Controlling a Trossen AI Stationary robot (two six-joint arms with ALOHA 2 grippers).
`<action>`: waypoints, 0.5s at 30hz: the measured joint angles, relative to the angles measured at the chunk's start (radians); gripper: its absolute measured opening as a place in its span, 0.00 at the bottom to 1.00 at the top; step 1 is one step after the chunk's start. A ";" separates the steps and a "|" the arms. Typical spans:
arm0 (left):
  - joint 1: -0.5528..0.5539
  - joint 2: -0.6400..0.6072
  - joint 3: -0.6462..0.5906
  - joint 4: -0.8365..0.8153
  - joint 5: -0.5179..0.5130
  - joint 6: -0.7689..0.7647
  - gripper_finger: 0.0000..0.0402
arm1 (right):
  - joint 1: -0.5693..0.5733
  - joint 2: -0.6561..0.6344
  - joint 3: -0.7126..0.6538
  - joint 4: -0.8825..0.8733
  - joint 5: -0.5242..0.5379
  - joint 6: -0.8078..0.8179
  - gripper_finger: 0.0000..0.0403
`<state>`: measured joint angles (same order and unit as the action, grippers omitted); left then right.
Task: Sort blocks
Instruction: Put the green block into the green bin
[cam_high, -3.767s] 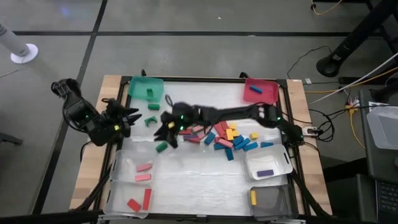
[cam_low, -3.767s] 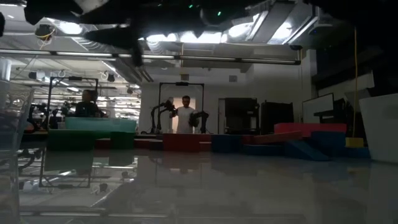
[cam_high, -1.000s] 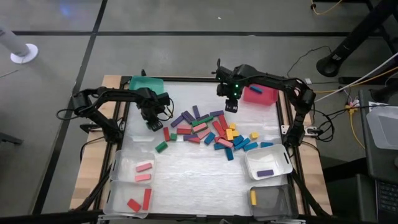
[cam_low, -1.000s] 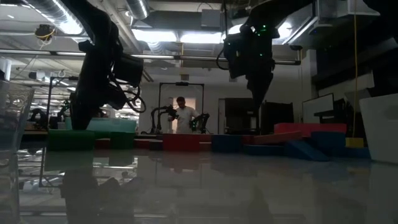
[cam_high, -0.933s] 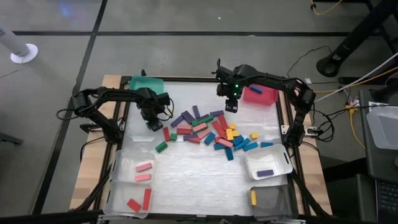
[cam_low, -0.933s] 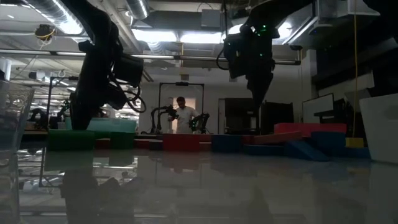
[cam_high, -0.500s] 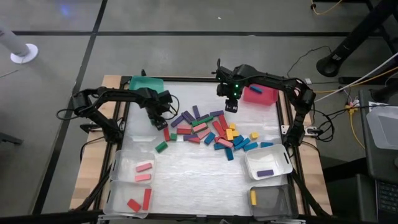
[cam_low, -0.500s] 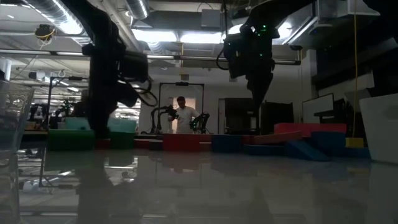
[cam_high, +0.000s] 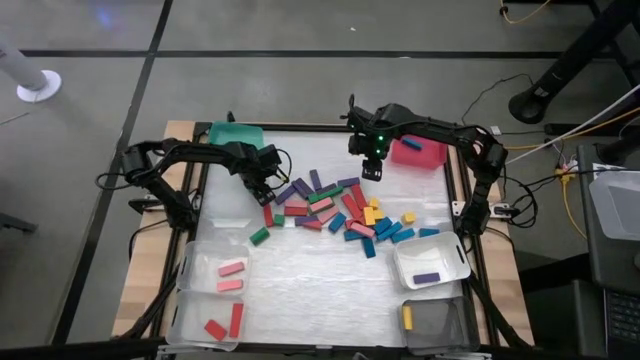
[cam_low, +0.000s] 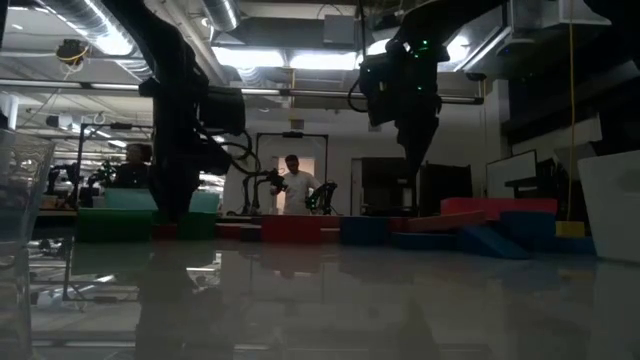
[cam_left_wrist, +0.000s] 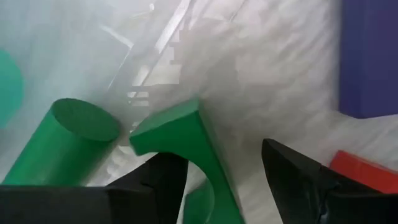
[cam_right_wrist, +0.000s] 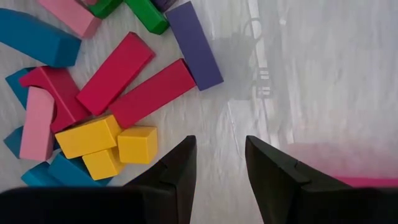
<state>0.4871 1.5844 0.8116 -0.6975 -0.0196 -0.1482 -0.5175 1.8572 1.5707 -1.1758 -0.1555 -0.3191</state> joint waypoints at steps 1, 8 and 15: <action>-0.003 0.000 0.000 0.001 -0.001 0.003 0.48 | 0.000 0.000 0.000 0.000 -0.001 0.000 0.34; 0.000 -0.005 -0.003 0.023 -0.010 0.024 0.48 | 0.000 -0.001 0.000 0.001 -0.003 0.011 0.34; 0.000 0.000 -0.002 0.020 -0.024 0.004 0.29 | 0.000 -0.001 0.000 0.005 -0.005 0.027 0.34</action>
<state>0.4870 1.5841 0.8094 -0.6772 -0.0437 -0.1442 -0.5171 1.8565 1.5707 -1.1708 -0.1600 -0.2924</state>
